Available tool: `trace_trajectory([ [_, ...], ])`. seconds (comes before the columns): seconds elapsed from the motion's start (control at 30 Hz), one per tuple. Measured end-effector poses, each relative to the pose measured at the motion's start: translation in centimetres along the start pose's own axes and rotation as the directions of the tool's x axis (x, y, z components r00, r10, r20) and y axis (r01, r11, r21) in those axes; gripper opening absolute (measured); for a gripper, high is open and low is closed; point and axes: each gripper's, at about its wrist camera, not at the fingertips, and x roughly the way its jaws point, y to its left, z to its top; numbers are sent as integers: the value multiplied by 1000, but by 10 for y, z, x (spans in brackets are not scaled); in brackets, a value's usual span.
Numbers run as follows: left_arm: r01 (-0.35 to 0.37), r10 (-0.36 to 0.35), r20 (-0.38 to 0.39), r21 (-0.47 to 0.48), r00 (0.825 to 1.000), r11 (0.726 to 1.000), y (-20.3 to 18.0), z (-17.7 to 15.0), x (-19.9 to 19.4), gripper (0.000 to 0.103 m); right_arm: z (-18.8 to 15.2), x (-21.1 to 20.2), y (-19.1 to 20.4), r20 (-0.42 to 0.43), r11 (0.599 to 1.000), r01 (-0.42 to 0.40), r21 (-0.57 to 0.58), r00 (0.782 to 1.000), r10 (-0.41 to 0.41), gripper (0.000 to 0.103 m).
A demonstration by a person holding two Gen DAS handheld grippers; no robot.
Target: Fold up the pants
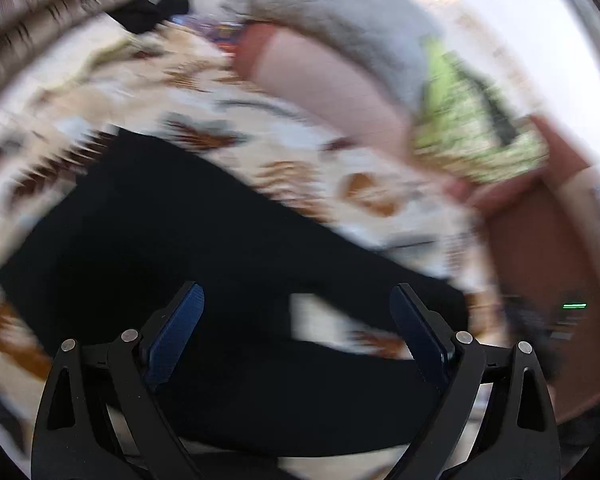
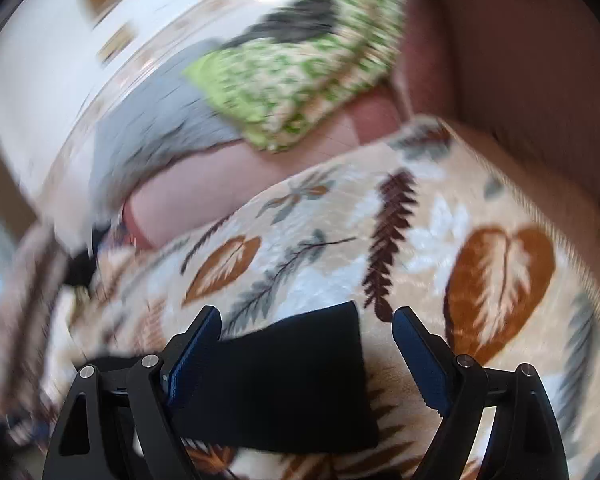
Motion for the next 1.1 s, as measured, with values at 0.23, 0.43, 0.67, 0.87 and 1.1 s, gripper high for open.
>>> trace_trajectory([
  [0.23,-189,189,12,131,982,973,-4,-17,-7,94,-32,-35,52,-29,971,-41,-235,999,35,87],
  [0.43,-221,216,50,215,975,951,-17,-24,-12,94,-76,-40,76,-97,921,53,-385,991,-97,87],
  [0.67,-199,197,29,203,980,959,-17,-19,-9,94,-83,-42,64,-98,911,117,-396,981,-168,87],
  [0.87,-187,189,15,208,982,960,-19,-18,-7,94,-81,-40,66,-90,902,152,-403,975,-204,87],
  [1.1,-174,177,0,201,984,964,-20,-19,-6,94,-87,-35,78,-92,873,158,-462,970,-225,87],
])
